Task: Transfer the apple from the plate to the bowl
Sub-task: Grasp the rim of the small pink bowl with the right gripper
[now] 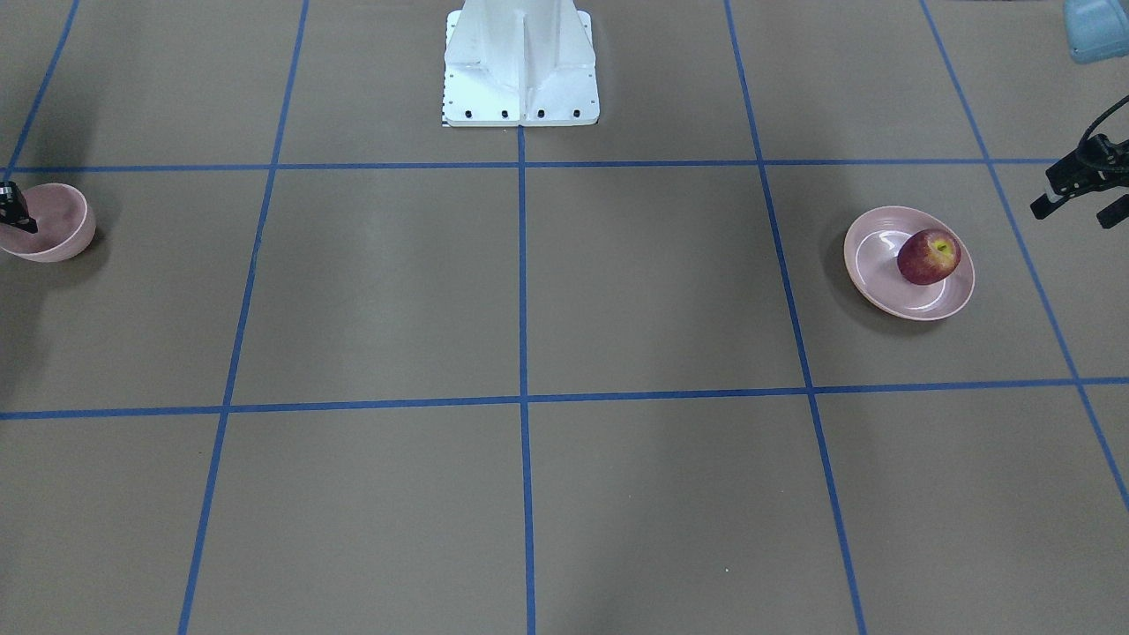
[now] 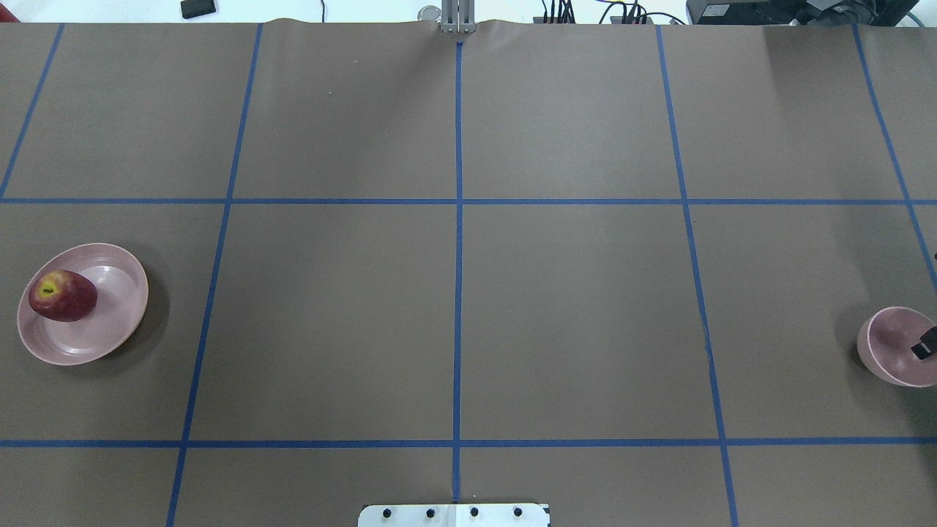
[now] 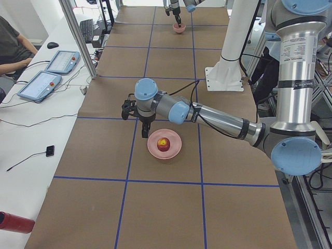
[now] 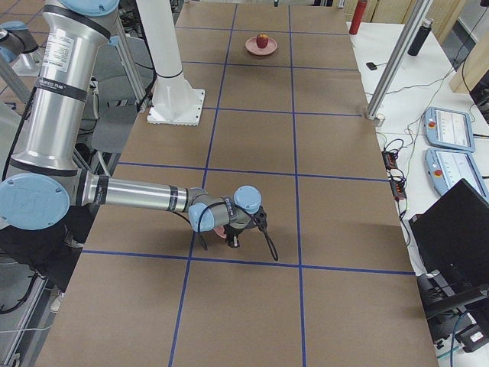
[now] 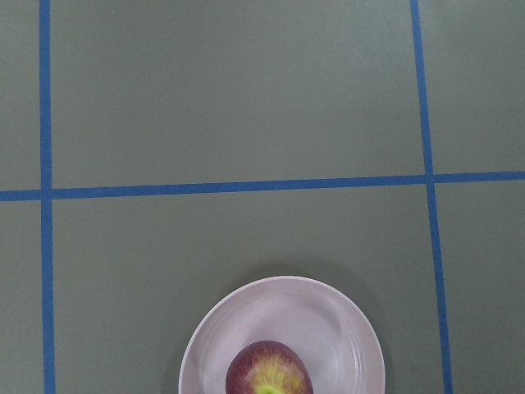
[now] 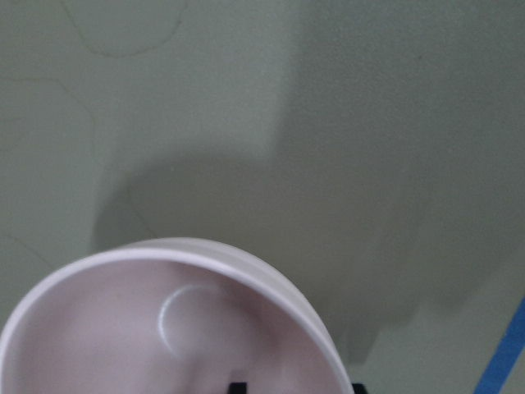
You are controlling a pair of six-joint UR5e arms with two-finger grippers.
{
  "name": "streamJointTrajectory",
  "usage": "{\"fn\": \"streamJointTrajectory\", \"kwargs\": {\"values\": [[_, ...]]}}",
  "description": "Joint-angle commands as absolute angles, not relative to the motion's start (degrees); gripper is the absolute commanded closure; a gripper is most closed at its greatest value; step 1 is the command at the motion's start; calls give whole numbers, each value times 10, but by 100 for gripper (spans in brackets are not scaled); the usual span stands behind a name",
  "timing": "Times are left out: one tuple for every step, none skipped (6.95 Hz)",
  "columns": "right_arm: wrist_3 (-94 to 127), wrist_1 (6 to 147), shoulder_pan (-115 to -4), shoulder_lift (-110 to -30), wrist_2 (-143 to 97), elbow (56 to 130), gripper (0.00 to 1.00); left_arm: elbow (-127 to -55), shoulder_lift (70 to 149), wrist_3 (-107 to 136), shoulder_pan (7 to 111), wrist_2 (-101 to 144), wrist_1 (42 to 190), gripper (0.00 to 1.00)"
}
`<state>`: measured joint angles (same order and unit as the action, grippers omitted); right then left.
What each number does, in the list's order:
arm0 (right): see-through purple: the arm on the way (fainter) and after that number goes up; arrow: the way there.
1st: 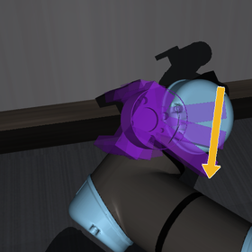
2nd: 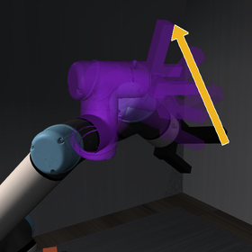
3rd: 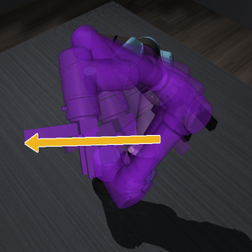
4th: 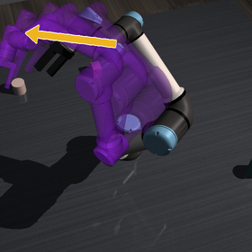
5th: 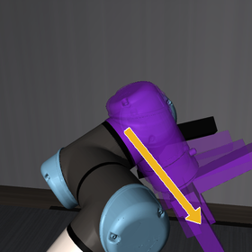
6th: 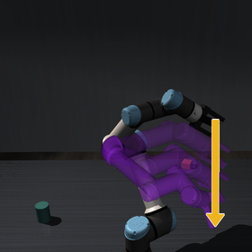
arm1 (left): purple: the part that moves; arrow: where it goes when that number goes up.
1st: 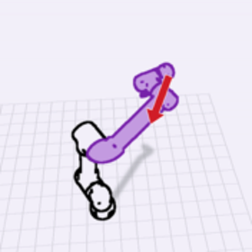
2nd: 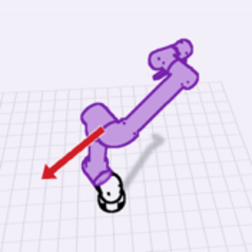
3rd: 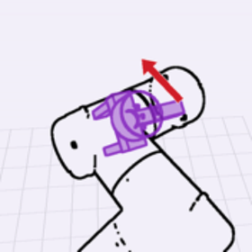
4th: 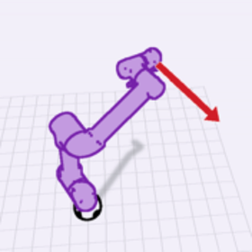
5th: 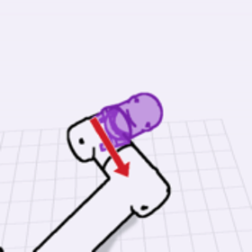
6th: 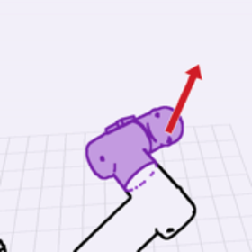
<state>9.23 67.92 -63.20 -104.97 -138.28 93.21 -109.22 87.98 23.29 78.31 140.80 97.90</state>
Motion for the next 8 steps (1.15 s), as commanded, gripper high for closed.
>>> {"fn": "streamJointTrajectory", "kwargs": {"values": [[92,679,-633,-1049,-1407,934,100,-1092,880,233,783,1408,979,2],[97,679,-636,-1049,-1411,939,100,-1092,880,233,783,1408,979,2],[109,687,-651,-1033,-1426,958,100,-1088,880,233,783,1408,979,2],[138,686,-664,-1020,-1429,964,100,-1086,880,233,783,1409,979,2],[189,688,-665,-973,-1427,962,100,-1100,874,234,783,1410,979,2],[293,689,-663,-915,-1426,958,100,-1092,880,232,783,1409,979,2],[377,687,-644,-870,-1426,959,100,-1106,875,232,784,1408,982,2],[421,687,-616,-835,-1420,959,100,-1107,878,230,785,1399,988,2]]}}
